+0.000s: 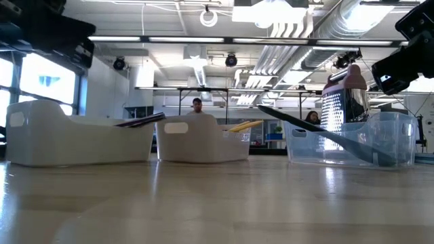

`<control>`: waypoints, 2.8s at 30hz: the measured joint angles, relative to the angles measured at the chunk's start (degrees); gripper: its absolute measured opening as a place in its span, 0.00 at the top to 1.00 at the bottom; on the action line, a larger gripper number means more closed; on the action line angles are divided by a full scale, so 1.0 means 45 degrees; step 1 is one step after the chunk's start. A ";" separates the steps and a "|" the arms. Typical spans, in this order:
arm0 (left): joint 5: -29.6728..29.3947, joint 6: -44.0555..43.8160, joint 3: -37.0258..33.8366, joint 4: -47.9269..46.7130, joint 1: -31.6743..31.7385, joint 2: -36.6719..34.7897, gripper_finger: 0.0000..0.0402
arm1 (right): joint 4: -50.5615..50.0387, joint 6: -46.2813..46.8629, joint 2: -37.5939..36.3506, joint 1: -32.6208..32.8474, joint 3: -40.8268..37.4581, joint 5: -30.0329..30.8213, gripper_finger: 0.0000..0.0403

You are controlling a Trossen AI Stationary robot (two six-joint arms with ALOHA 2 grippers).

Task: Pick & Place Kitchen Items
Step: Return to Home Position

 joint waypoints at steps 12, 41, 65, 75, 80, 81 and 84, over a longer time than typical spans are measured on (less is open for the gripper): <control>-0.1412 0.1752 -0.0666 -0.1070 -0.2451 -0.2417 1.00 | -0.0049 0.0011 0.0000 0.0000 0.0000 0.0000 0.99; -0.0324 0.3795 -0.1330 -0.1145 -0.2434 -0.2404 1.00 | -0.0427 0.0884 0.0121 0.0000 0.0010 0.0287 0.99; -0.0334 0.3705 -0.1336 -0.1140 -0.2434 -0.2404 1.00 | -0.0431 0.0884 0.0131 0.0000 -0.0010 0.0287 0.99; -0.0329 0.3702 -0.1336 -0.1140 -0.2434 -0.2404 1.00 | -0.0432 0.0884 0.0131 0.0000 -0.0011 0.0287 0.99; -0.0329 0.3699 -0.1336 -0.1140 -0.2434 -0.2404 1.00 | -0.0432 0.0884 0.0131 0.0000 -0.0019 0.0287 0.99; -0.0329 0.3699 -0.1336 -0.1140 -0.2434 -0.2404 1.00 | -0.0432 0.0884 0.0134 0.0000 -0.0019 0.0287 0.99; -0.0329 0.3699 -0.1336 -0.1140 -0.2434 -0.2404 1.00 | -0.0432 0.0884 0.0134 0.0000 -0.0019 0.0287 0.99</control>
